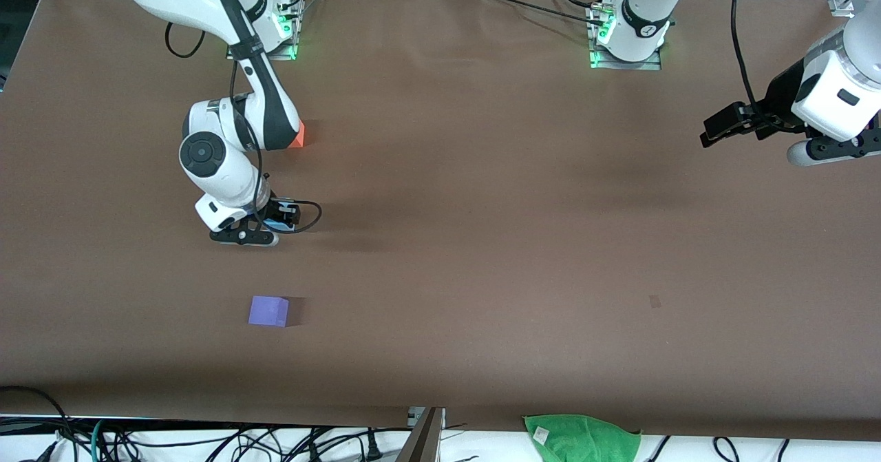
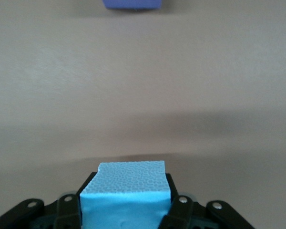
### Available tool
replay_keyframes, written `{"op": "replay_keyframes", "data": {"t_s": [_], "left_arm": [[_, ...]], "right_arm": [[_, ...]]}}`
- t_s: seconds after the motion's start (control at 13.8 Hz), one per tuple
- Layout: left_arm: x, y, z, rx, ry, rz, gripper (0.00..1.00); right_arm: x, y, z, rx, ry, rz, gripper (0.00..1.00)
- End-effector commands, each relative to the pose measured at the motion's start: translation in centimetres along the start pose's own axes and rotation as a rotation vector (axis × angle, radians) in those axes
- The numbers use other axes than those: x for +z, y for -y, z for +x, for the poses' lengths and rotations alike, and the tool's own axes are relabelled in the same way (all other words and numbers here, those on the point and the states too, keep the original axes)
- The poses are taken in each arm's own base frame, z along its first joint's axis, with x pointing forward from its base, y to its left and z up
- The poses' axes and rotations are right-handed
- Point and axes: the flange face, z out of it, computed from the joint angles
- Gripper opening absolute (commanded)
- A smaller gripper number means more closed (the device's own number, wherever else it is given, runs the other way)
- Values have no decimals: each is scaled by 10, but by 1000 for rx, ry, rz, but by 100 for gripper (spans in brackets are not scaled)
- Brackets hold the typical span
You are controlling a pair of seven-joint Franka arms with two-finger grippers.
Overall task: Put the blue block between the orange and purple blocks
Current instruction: 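Carry the light-blue cube with the right gripper toward the orange cube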
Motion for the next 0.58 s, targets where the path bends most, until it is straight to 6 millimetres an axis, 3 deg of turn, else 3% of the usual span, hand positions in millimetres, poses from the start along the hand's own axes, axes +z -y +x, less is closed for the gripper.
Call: {"op": "replay_keyframes", "data": {"t_s": [0.0, 0.51], "left_arm": [[-1, -7, 4, 2, 20, -32, 100], [0, -8, 3, 3, 24, -28, 100]], "right_arm": [[6, -12, -15, 6, -16, 23, 41], [41, -18, -25, 9, -41, 6, 42]]}}
